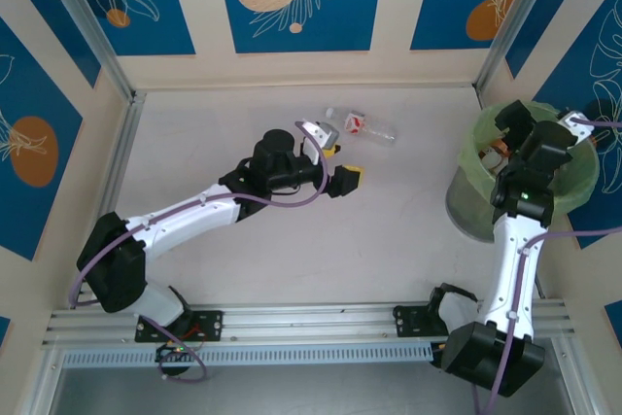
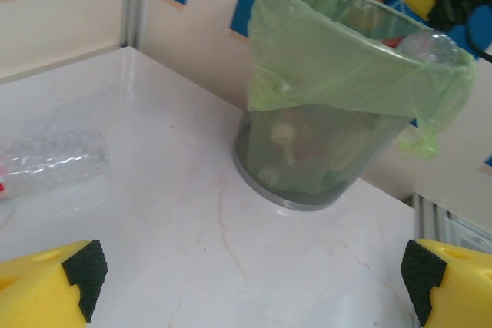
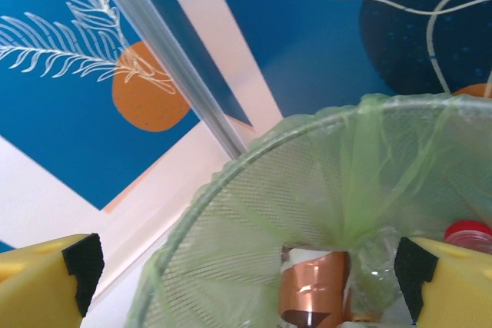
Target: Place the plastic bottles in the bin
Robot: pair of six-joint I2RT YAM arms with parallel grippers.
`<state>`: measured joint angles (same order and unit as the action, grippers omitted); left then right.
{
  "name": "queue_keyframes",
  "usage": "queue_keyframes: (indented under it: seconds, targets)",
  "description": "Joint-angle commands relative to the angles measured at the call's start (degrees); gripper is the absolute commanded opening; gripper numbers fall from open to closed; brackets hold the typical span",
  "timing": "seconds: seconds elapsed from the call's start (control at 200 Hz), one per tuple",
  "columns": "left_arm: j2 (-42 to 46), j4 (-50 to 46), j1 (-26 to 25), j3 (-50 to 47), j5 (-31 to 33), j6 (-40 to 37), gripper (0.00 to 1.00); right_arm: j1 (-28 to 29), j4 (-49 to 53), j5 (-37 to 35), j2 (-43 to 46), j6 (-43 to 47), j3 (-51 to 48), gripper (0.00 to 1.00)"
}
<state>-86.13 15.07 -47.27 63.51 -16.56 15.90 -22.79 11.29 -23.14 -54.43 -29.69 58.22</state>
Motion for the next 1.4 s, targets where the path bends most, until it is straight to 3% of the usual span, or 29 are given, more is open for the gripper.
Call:
queue_keyframes:
  seconds: [0.0,0.295,0.575,0.735,1.005,1.195,1.39]
  targets:
    - [0.17,-1.13,0.23,-0.29,7.56,2.27,1.00,3.46,0.57,-1.64,-0.35,2.54,2.97,0.99]
    - [1.15,-5.40,2.25,-2.74,24.49,11.50,1.00,14.34,3.58,5.31,-6.85,12.87,10.68,1.00]
    - [1.31,-4.59,6.23,-4.46,19.76,16.32,1.00,20.57,5.16,10.22,-13.99,17.66,14.33,1.00]
    - [0.23,-4.96,7.19,-3.47,16.49,16.89,1.00,22.08,5.21,21.01,-18.16,21.65,15.46,1.00]
    - [-4.28,-7.07,7.24,2.06,4.56,8.14,1.00,26.57,9.77,27.93,-30.18,26.18,21.18,1.00]
    - [-8.01,-12.60,7.20,6.11,10.22,4.14,1.00,28.01,11.42,30.01,-44.04,25.90,28.95,1.00]
    - [-7.76,-12.74,7.22,4.28,17.11,8.39,1.00,27.56,16.87,30.93,-59.57,27.88,42.52,1.00]
